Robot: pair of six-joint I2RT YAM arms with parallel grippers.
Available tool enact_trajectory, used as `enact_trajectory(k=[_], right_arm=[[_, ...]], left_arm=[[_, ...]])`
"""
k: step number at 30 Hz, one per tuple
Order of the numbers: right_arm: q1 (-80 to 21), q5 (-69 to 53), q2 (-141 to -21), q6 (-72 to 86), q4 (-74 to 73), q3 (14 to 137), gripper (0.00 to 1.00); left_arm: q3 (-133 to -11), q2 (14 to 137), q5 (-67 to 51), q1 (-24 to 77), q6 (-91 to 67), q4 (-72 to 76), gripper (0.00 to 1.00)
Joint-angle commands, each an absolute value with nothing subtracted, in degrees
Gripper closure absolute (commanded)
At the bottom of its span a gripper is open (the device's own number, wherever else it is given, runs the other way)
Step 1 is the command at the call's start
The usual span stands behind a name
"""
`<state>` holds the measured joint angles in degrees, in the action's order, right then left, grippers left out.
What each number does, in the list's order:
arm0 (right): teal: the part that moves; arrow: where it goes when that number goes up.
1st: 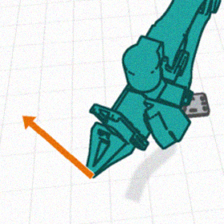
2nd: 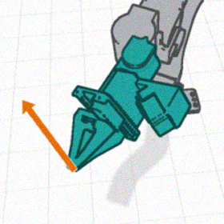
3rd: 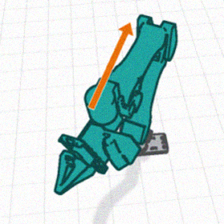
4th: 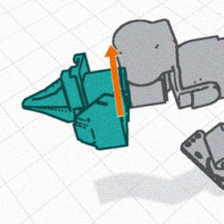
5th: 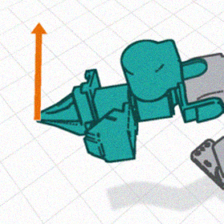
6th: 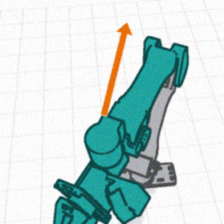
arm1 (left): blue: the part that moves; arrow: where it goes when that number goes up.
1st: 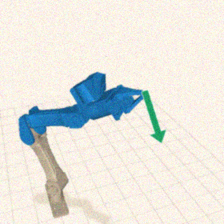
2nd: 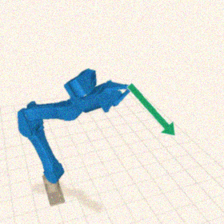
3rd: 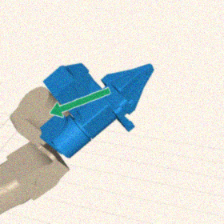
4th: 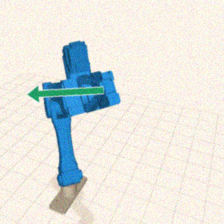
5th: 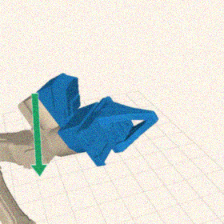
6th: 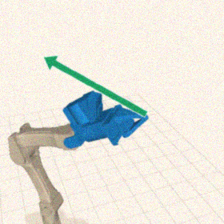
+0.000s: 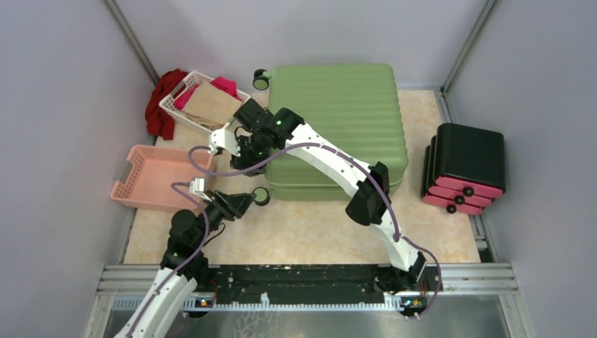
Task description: Open, take out, and arrange the luggage
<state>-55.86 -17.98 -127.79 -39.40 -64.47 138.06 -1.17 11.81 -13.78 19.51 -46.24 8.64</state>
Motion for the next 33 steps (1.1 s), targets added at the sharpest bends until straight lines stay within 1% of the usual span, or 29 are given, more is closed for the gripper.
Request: enact_trajectory(k=[1, 2, 4, 10, 15, 19, 21, 25, 28, 33], right_arm=[[-56.2, -19.9, -127.6, -44.0, -69.8, 141.5, 0.88], [-56.1, -19.9, -126.8, -44.5, -69.8, 141.4, 0.93], [-55.8, -20.4, -125.2, -44.8, -69.4, 141.2, 1.0], [-54.1, -23.5, -121.3, -44.0, -67.5, 141.4, 1.0], [-52.8, -27.7, -120.8, -42.0, -67.7, 142.5, 1.0], [-52.1, -28.8, -120.5, -41.5, -67.7, 142.6, 1.0], [-51.5, -29.4, -120.4, -40.9, -67.5, 142.6, 1.0], [-50.9, -30.1, -120.9, -39.9, -66.8, 142.8, 1.0], [-50.7, -30.4, -121.6, -39.4, -66.6, 143.3, 1.0], [-50.3, -30.7, -122.4, -38.9, -66.4, 144.3, 1.0]], left_arm=[[8.7, 15.1, -19.8, 19.5, -43.0, 27.7, 0.33], [9.2, 17.1, -20.8, 19.5, -41.6, 29.8, 0.32], [9.6, 20.7, -22.6, 19.5, -39.5, 33.3, 0.32], [9.5, 32.7, -26.7, 20.1, -36.3, 43.3, 0.32], [12.0, 40.4, -24.8, 22.3, -29.5, 52.9, 0.32], [11.2, 44.9, -23.8, 23.4, -24.3, 56.7, 0.31], [9.3, 47.0, -21.7, 23.8, -23.1, 55.2, 0.31], [7.9, 53.2, -17.2, 25.5, -22.4, 57.1, 0.34], [7.9, 58.3, -15.2, 27.7, -23.4, 60.8, 0.35], [7.1, 66.8, -8.0, 34.6, -22.8, 68.6, 0.36]])
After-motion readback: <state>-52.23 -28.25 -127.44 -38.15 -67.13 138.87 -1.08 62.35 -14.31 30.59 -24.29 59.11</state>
